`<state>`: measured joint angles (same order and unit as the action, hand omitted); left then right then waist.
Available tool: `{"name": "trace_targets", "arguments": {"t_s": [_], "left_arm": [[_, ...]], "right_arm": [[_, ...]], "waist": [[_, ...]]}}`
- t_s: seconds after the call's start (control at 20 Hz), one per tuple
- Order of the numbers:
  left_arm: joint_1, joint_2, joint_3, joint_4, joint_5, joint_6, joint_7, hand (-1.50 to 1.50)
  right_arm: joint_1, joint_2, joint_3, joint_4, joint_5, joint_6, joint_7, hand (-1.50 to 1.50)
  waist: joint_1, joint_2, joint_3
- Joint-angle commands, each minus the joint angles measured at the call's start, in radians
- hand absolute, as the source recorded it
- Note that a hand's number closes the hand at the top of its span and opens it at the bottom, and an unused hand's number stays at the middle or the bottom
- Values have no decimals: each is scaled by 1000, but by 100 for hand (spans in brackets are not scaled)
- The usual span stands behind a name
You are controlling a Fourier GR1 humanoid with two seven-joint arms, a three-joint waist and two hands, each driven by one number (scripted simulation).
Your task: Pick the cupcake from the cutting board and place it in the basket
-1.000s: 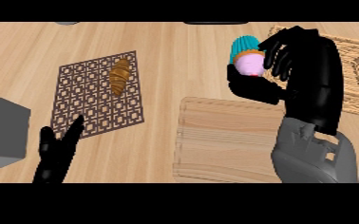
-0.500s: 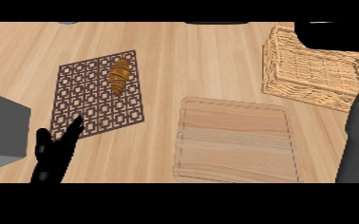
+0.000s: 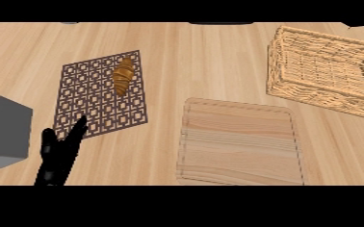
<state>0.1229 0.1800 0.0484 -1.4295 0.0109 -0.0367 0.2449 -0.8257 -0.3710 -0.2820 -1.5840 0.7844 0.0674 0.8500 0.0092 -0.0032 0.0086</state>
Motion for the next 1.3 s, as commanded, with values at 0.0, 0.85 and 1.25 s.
{"name": "trace_targets", "arguments": {"t_s": [0.0, 0.85, 1.25], "left_arm": [[22, -19, -4, 11, 6, -1, 25, 0], [-19, -44, -2, -9, -10, 7, 86, 0], [11, -53, -8, -22, -20, 4, 61, 0]], "right_arm": [[-28, -5, 0, 193, 16, -86, -103, 150], [84, -51, -219, 507, -287, -258, -512, 150], [146, -199, -165, 682, -130, -251, -539, 150]], "waist": [[10, 8, -9], [-2, 5, -8], [2, 7, -8]]}}
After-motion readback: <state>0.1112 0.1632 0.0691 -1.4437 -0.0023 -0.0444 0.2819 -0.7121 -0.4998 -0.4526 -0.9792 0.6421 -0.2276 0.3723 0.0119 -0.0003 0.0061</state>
